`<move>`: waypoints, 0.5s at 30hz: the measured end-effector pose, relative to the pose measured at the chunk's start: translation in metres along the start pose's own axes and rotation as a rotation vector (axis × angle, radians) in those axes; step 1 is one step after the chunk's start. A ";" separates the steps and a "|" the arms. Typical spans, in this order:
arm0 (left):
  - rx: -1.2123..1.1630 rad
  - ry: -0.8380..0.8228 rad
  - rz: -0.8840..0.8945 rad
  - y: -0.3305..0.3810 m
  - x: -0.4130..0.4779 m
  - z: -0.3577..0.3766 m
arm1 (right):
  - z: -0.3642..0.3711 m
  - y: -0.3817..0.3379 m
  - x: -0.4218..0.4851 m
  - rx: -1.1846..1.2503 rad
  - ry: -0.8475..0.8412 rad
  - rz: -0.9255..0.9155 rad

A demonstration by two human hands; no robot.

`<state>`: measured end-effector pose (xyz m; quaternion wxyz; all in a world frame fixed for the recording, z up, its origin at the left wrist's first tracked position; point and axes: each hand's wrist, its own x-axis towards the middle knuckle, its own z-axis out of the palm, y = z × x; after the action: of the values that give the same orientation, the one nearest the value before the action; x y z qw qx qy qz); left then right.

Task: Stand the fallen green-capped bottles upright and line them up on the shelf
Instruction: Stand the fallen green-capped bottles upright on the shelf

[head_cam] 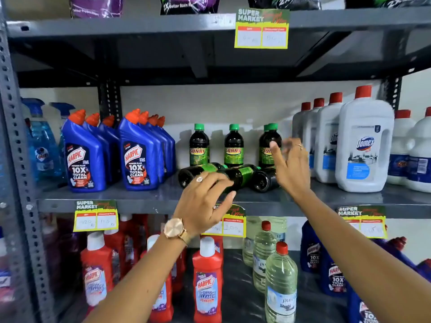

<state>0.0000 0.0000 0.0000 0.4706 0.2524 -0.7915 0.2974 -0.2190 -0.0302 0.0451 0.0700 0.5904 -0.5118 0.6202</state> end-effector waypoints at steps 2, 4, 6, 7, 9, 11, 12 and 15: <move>-0.007 -0.012 -0.111 -0.001 -0.015 0.006 | 0.003 0.013 0.001 -0.055 -0.038 0.234; 0.016 -0.053 -0.189 -0.003 -0.031 0.016 | 0.004 0.027 0.000 -0.114 -0.142 0.421; 0.051 -0.071 -0.198 -0.006 -0.035 0.022 | 0.006 0.032 0.005 -0.196 -0.202 0.464; 0.072 -0.076 -0.200 -0.007 -0.036 0.023 | 0.008 0.032 0.009 -0.241 -0.225 0.467; 0.133 -0.100 -0.229 -0.008 -0.037 0.027 | 0.008 0.029 0.019 -0.338 -0.307 0.482; 0.190 -0.138 -0.277 -0.009 -0.039 0.031 | 0.007 0.022 0.029 -0.400 -0.398 0.534; 0.204 -0.152 -0.283 -0.009 -0.042 0.033 | 0.007 0.019 0.034 -0.377 -0.436 0.586; 0.237 -0.165 -0.258 -0.012 -0.048 0.039 | 0.008 0.020 0.049 -0.235 -0.518 0.749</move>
<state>0.0058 -0.0305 -0.0546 0.4051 0.4290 -0.7479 0.3041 -0.2419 -0.0703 0.0719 -0.2222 0.4885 -0.7569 0.3728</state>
